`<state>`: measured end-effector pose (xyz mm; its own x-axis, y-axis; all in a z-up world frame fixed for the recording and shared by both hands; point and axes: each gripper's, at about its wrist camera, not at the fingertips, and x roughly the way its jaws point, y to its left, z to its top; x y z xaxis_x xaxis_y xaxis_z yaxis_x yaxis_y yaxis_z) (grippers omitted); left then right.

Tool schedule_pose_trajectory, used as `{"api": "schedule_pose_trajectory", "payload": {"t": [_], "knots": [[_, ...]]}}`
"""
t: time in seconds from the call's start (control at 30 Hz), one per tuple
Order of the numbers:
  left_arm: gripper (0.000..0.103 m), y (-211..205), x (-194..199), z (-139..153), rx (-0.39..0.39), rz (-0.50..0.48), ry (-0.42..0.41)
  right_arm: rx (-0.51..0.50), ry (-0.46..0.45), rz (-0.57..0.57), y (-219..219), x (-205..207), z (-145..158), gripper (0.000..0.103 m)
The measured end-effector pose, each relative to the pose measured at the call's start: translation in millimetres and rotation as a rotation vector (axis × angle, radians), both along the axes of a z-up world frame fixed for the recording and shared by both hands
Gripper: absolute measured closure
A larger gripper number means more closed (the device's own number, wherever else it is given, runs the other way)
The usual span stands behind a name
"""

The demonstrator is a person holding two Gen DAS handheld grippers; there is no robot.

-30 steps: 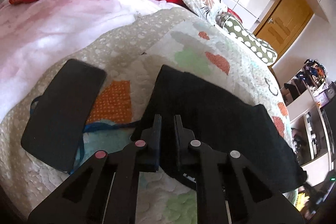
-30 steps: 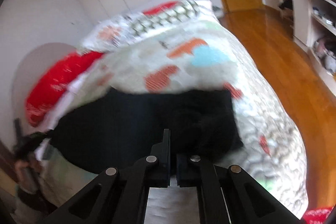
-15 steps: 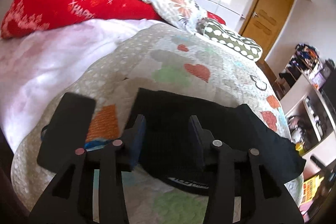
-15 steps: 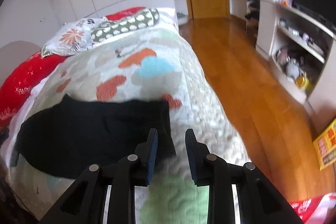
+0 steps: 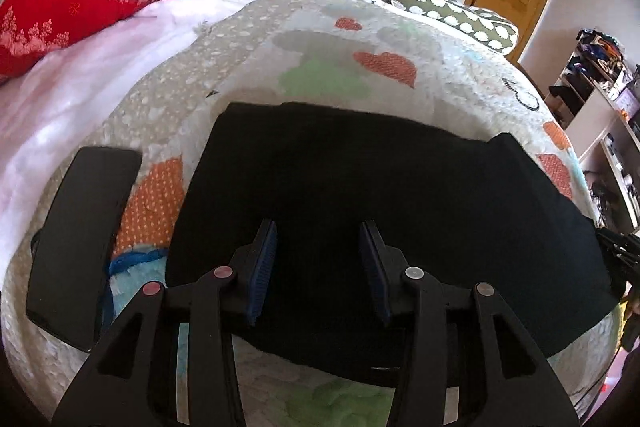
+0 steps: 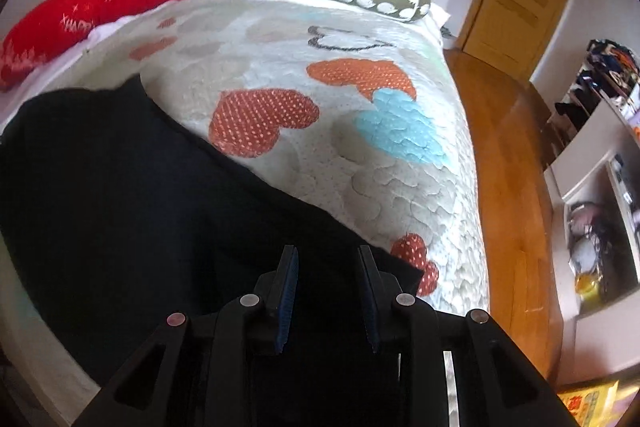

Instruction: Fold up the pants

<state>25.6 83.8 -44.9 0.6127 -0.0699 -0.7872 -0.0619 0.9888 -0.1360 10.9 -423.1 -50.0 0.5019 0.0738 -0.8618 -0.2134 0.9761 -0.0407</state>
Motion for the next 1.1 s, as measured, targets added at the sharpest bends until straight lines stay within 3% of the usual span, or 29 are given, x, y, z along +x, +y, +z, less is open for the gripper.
{"api": "schedule_pose_trajectory", "payload": {"t": [0.07, 0.27, 0.4, 0.57, 0.73, 0.77, 0.9, 1.0, 1.1], "knots": [[0.061, -1, -2, 0, 0.011, -0.01, -0.007, 0.033, 0.017, 0.037, -1, 3, -2, 0.084], [0.058, -2, 0, -1, 0.01, -0.006, -0.008, 0.085, 0.002, 0.086, -1, 1, 15, 0.084], [0.056, -4, 1, -1, 0.021, -0.012, -0.005, 0.057, 0.068, 0.13, 6, 7, -1, 0.084], [0.051, -4, 1, -1, 0.021, -0.015, -0.005, 0.076, 0.083, 0.147, 8, 11, -3, 0.084], [0.05, -9, 0, -2, 0.047, -0.015, -0.008, -0.039, 0.055, 0.191, 26, 6, -1, 0.097], [0.05, -9, 0, -2, 0.045, -0.016, -0.007, -0.049, 0.04, 0.187, 26, 6, 3, 0.101], [0.05, -10, 0, -3, 0.035, -0.011, -0.01, -0.039, -0.024, 0.099, 9, 14, 20, 0.102], [0.05, -10, -1, -5, 0.042, -0.008, -0.016, -0.119, -0.011, 0.036, 5, 25, 6, 0.102], [0.05, -10, 0, -5, 0.043, -0.008, -0.016, -0.091, 0.025, -0.009, 2, 31, -13, 0.102]]}}
